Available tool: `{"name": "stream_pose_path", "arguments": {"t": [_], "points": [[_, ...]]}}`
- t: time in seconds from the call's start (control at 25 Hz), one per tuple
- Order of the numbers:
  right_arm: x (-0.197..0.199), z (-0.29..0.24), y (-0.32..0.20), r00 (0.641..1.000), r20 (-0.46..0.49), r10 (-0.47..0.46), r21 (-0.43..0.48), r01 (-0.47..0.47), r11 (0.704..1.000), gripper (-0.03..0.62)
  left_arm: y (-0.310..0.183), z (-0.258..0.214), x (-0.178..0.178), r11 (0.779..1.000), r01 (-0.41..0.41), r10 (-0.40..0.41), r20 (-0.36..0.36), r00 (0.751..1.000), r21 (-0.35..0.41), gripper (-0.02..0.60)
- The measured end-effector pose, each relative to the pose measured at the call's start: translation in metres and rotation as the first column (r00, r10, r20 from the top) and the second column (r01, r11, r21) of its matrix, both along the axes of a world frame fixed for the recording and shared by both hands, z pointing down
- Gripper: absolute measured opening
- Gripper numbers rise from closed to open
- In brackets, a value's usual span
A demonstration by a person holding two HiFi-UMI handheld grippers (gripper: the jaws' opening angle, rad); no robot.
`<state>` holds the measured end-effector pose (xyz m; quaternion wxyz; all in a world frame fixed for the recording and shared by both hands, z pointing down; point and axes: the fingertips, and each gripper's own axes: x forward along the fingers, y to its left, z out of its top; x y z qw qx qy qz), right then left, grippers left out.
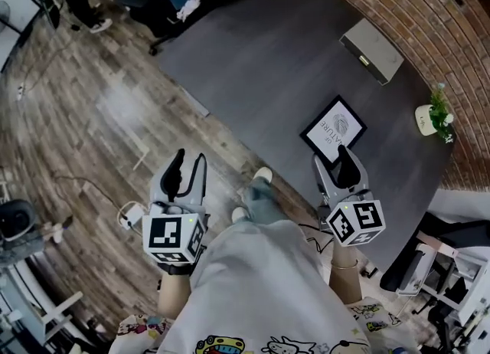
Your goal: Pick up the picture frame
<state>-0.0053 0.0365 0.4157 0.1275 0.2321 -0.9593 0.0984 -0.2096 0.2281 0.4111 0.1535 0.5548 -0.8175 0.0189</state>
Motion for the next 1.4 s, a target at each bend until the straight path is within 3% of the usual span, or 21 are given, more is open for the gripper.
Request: {"name": "stream_pose_path", "arguments": {"t": [0.24, 0.52, 0.88, 1.24, 1.4], "points": [[0.016, -0.02, -0.061, 0.986, 0.033, 0.163, -0.032, -0.162, 0.986, 0.278, -0.093, -0.036, -0.01, 0.988, -0.154, 0.154, 0.039, 0.987, -0.017, 0.162], [0.058, -0.036, -0.118, 0.944, 0.046, 0.328, -0.091, -0.323, 0.942, 0.278, -0.196, -0.066, 0.012, 0.942, -0.331, 0.334, 0.055, 0.941, -0.054, 0.163], [0.103, -0.027, -0.137, 0.872, 0.019, 0.489, -0.13, -0.483, 0.866, 0.276, -0.284, -0.059, 0.06, 0.835, -0.548, 0.55, 0.03, 0.835, -0.056, 0.163], [0.119, -0.032, -0.129, 0.802, 0.001, 0.598, -0.136, -0.592, 0.794, 0.276, -0.314, -0.053, 0.09, 0.715, -0.696, 0.697, -0.006, 0.717, -0.065, 0.163], [0.116, -0.033, -0.129, 0.787, 0.002, 0.617, -0.142, -0.611, 0.779, 0.276, -0.321, -0.051, 0.095, 0.682, -0.728, 0.729, -0.017, 0.685, -0.073, 0.163]]}}
